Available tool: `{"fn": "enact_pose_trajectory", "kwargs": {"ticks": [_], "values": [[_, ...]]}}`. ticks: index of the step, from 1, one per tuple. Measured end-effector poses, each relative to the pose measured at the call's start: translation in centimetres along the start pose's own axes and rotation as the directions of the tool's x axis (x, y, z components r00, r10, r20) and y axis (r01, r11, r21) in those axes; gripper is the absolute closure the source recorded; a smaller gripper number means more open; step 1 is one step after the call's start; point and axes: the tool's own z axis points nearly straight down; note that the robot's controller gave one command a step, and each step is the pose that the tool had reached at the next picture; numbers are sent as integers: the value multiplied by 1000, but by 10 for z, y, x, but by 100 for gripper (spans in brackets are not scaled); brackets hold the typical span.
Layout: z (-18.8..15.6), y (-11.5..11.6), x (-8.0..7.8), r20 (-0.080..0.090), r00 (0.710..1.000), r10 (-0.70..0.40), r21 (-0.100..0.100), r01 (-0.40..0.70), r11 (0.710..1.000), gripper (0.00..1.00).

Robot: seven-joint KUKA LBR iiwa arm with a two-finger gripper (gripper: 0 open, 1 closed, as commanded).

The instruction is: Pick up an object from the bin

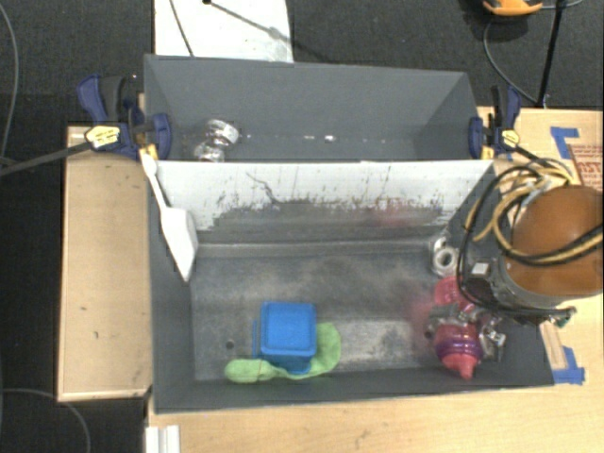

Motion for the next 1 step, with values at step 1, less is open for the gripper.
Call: {"fn": "enact_pose_trajectory", "kwargs": {"ticks": [1], "values": [[-22, 0, 1, -3, 1000, 3, -1, -3, 1000, 100]]}}
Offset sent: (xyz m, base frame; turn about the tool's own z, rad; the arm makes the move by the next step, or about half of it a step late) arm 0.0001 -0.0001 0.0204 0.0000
